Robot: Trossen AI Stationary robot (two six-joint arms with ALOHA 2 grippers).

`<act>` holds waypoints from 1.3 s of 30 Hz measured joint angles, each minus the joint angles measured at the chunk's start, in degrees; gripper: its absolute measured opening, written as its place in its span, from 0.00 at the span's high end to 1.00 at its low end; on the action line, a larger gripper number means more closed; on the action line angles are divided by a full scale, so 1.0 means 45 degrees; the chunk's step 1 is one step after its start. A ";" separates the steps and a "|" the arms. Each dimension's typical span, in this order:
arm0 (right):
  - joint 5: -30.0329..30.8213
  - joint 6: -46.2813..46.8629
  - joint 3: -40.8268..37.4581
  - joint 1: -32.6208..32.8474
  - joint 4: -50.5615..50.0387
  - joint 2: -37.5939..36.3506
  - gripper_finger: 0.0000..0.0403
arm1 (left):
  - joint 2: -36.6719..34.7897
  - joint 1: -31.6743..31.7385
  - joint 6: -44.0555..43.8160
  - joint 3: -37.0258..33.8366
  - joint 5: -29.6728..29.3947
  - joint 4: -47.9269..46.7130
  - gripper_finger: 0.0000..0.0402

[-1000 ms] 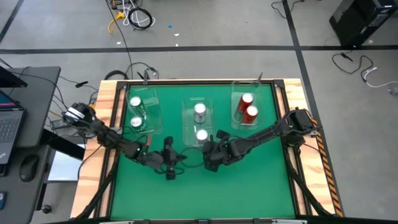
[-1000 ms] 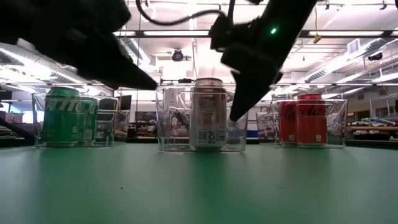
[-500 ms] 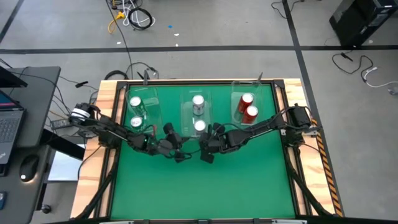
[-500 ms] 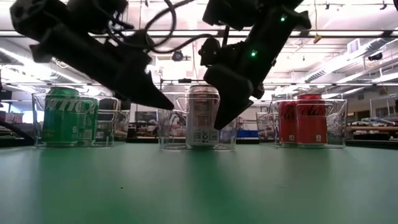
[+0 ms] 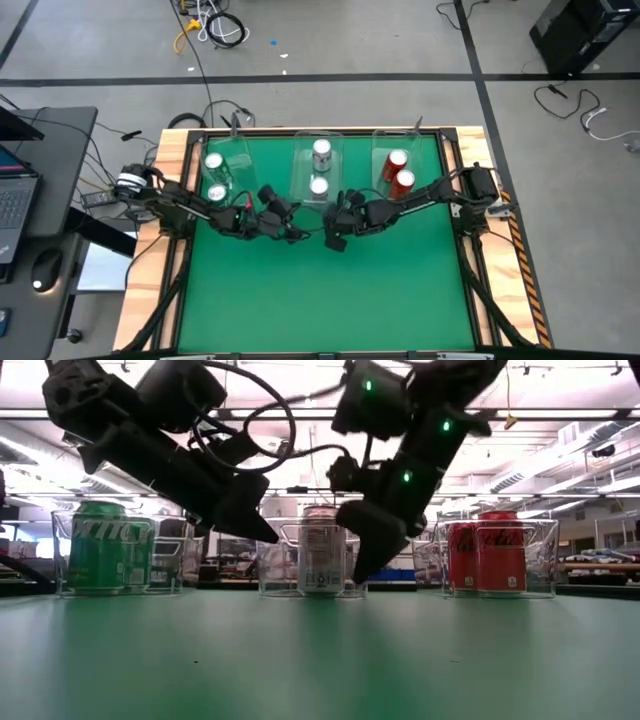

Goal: Sort soda cans
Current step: Move the bottom transparent bin to the top middle of the table

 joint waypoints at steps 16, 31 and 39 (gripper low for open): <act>-0.0013 -0.1672 -0.0632 -0.1551 0.0804 0.0000 1.00 | -0.0010 0.0905 0.0379 -0.0026 0.0653 0.0126 1.00; -0.0010 -0.2635 -0.0632 -0.2391 -0.0521 -0.0246 1.00 | -0.0021 0.0847 0.0913 -0.0024 0.2226 0.1006 1.00; 0.0164 -0.1650 -0.1647 -0.2781 -0.0815 -0.1957 1.00 | -0.0340 0.0808 0.0948 -0.0024 0.2250 0.0822 1.00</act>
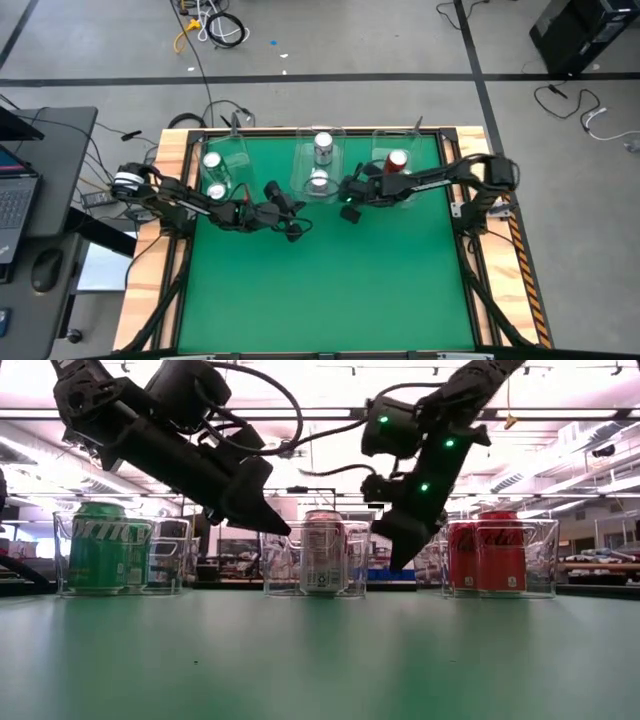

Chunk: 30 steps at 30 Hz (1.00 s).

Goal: Sort soda cans
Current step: Move the bottom transparent bin to the top middle of the table

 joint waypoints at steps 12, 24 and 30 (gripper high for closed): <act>-0.2206 0.0852 -0.5238 0.1537 1.0598 -0.2973 1.00 | -0.0600 -0.0466 0.0363 0.0011 0.1546 -0.0145 1.00; 0.0800 0.0340 -0.4289 0.1826 1.2462 -0.0608 1.00 | -0.2896 -0.0491 0.0466 0.0019 0.2348 -0.1725 1.00; 0.1544 0.0495 -0.4289 0.1466 1.1797 -0.0758 1.00 | -0.3229 -0.0500 0.0331 0.0020 0.2318 -0.2346 1.00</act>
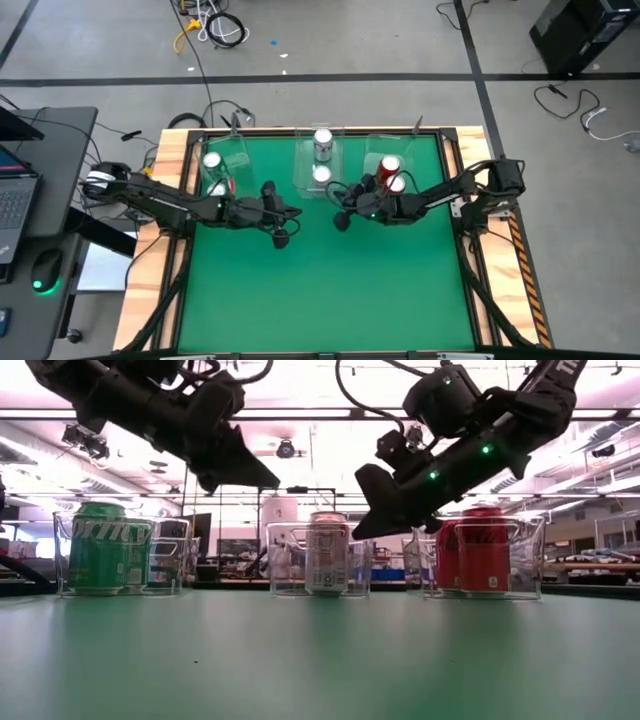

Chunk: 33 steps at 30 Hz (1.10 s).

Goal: Sort soda cans
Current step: Move the bottom transparent bin to the top middle of the table, then adjust the left transparent bin

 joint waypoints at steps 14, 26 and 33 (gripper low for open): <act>-0.0024 -0.1616 -0.0015 0.0095 -0.0802 -0.2000 1.00 | 0.0008 0.0002 -0.0003 -0.0015 0.0379 -0.0113 1.00; -0.0366 0.0300 -0.0010 0.2045 -0.6343 -0.5700 1.00 | -0.1187 -0.1060 -0.3476 0.3101 -0.2033 -1.0765 1.00; -0.0336 0.0632 -0.0010 0.2544 -0.6773 -0.5405 1.00 | -0.1279 -0.0992 -0.9478 0.5854 -0.4621 -2.0698 1.00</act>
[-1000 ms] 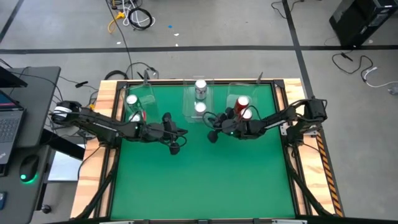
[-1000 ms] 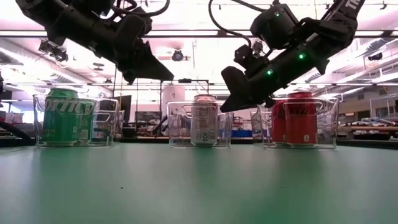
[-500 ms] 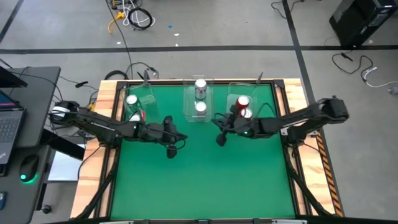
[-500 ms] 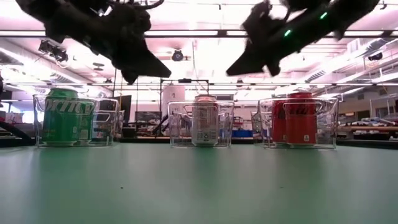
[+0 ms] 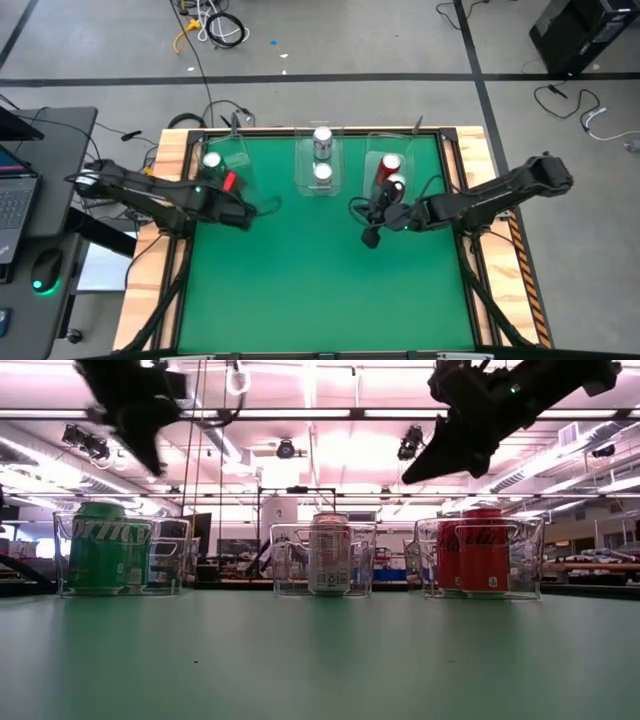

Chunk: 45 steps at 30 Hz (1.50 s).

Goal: Sort soda cans
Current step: Adjust the left transparent bin

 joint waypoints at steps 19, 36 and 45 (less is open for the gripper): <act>-0.0380 0.0240 0.0000 0.0134 0.0143 0.0606 1.00 | -0.3113 0.5498 -0.2550 -0.0890 0.0920 -0.3495 1.00; -0.0380 0.0244 0.0000 0.0241 0.0149 0.0606 1.00 | -0.2594 1.0821 0.2244 -0.3090 0.2786 0.0451 1.00; -0.0385 0.0163 0.0000 0.0241 0.0131 0.0606 1.00 | -0.2466 1.2223 0.3062 -0.4278 0.3194 0.1891 1.00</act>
